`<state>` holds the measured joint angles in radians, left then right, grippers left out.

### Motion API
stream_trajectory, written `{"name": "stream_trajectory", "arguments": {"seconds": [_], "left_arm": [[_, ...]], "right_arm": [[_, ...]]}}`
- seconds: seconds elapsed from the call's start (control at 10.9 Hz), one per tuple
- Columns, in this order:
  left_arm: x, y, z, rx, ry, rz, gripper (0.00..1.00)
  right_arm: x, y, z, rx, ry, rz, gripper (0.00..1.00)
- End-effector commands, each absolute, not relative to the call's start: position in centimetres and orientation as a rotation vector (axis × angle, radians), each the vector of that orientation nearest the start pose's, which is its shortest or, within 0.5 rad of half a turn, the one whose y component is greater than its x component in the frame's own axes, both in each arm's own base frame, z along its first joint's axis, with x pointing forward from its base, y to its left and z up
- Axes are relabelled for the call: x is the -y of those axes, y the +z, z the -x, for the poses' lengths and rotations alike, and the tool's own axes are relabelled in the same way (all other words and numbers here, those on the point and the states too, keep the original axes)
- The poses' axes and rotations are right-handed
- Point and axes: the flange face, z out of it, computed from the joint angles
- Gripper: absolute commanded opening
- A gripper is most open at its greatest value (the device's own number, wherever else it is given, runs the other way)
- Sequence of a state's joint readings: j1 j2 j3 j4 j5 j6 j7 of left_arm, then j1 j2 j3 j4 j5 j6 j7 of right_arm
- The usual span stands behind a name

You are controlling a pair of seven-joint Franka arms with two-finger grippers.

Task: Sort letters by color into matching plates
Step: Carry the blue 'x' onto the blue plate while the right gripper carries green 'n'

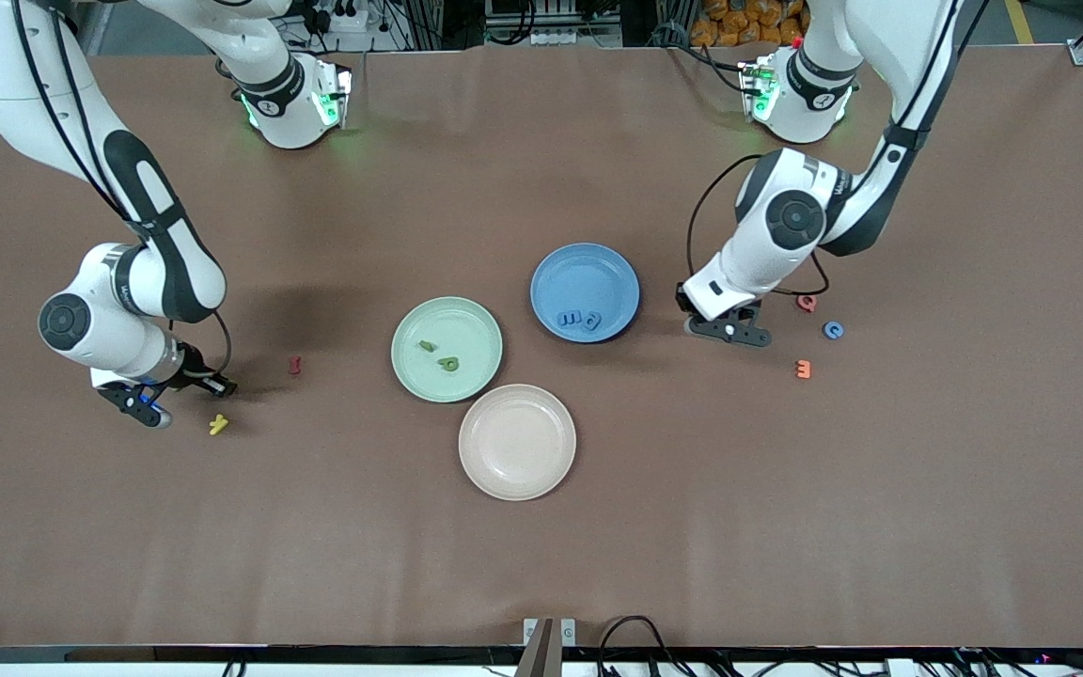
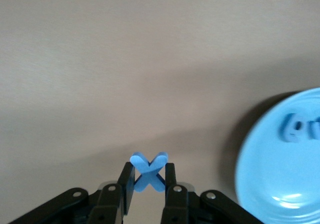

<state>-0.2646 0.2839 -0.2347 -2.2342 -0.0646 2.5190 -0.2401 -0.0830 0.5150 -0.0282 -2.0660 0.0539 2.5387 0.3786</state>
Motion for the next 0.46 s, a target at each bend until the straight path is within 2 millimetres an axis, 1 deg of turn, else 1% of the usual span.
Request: {"name": "stream_trajectory", "arguments": {"seconds": [0.0,0.09,0.18,0.27,0.37], "left_arm": [[28.9,25.2,-47.2,-0.231,0.086,3.255,0.00],[29.8,25.3,-46.8,-0.207,0.093,3.261,0.00],[30.7,25.5,-46.3,-0.196,0.095,3.266,0.00],[32.1,25.5,-46.2,-0.175,0.100,3.279,0.00],[33.9,25.4,-45.6,-0.144,0.113,3.287,0.00]], "right_arm": [[6.6,20.3,-57.9,-0.744,0.046,3.033,0.24],[6.5,21.3,-58.2,-0.736,0.046,3.034,0.24],[6.1,21.8,-58.5,-0.726,0.049,3.036,0.24],[5.2,22.1,-58.7,-0.703,0.047,3.041,0.24],[4.4,22.6,-59.1,-0.681,0.031,3.045,0.24]]}}
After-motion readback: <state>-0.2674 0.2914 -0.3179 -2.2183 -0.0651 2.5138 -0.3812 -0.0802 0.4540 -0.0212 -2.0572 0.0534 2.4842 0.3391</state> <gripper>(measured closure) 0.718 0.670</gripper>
